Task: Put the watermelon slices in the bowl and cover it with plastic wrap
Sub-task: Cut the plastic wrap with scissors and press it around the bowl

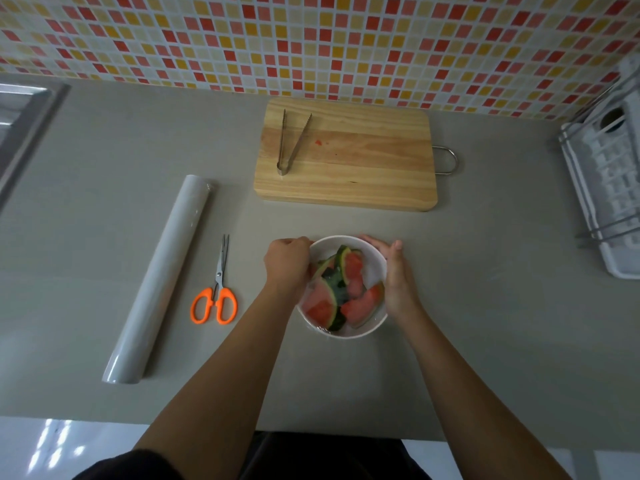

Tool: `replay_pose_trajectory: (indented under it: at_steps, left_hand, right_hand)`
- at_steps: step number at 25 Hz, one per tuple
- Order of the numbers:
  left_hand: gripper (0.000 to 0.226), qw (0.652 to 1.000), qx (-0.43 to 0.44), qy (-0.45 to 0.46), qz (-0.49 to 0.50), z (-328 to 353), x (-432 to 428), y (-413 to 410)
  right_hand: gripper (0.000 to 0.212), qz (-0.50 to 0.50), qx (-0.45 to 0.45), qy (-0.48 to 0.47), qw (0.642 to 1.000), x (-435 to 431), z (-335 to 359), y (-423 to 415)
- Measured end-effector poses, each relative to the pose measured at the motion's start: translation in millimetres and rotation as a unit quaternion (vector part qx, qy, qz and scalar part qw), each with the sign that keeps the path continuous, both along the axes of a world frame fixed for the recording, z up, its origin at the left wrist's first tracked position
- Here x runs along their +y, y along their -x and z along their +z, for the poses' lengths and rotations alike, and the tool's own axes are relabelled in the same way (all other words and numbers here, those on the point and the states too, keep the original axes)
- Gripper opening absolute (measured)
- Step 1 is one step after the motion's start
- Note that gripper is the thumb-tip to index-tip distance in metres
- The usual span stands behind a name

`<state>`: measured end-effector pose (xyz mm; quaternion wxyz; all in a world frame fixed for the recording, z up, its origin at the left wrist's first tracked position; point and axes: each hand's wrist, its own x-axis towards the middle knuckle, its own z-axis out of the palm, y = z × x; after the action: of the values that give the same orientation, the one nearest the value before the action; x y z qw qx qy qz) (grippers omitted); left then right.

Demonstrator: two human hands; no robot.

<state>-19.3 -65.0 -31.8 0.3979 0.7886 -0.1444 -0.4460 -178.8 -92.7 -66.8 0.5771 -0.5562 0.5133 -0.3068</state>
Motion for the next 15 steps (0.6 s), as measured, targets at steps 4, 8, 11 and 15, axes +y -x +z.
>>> replay_pose_trajectory:
  at_steps: [4, 8, 11, 15]
  left_hand:
    - [0.016, 1.000, 0.011, 0.000, 0.024, 0.3, 0.2, 0.4]
    - [0.032, 0.998, -0.056, -0.042, -0.006, 1.7, 1.3, 0.3]
    - [0.040, 0.993, -0.096, -0.047, -0.042, -0.1, 4.3, -4.0]
    - [0.020, 0.993, -0.040, -0.036, -0.105, -6.3, 2.2, -25.4]
  right_hand:
    - [0.091, -0.023, 0.082, -0.050, 0.995, -2.3, 6.2, -3.3]
    - [0.085, -0.018, 0.196, 0.015, 0.980, -0.3, 11.8, -0.7]
    - [0.070, -0.004, 0.217, 0.015, 0.976, -0.2, 15.2, -0.8]
    - [0.071, -0.001, 0.237, 0.033, 0.971, -0.4, 15.2, -0.1]
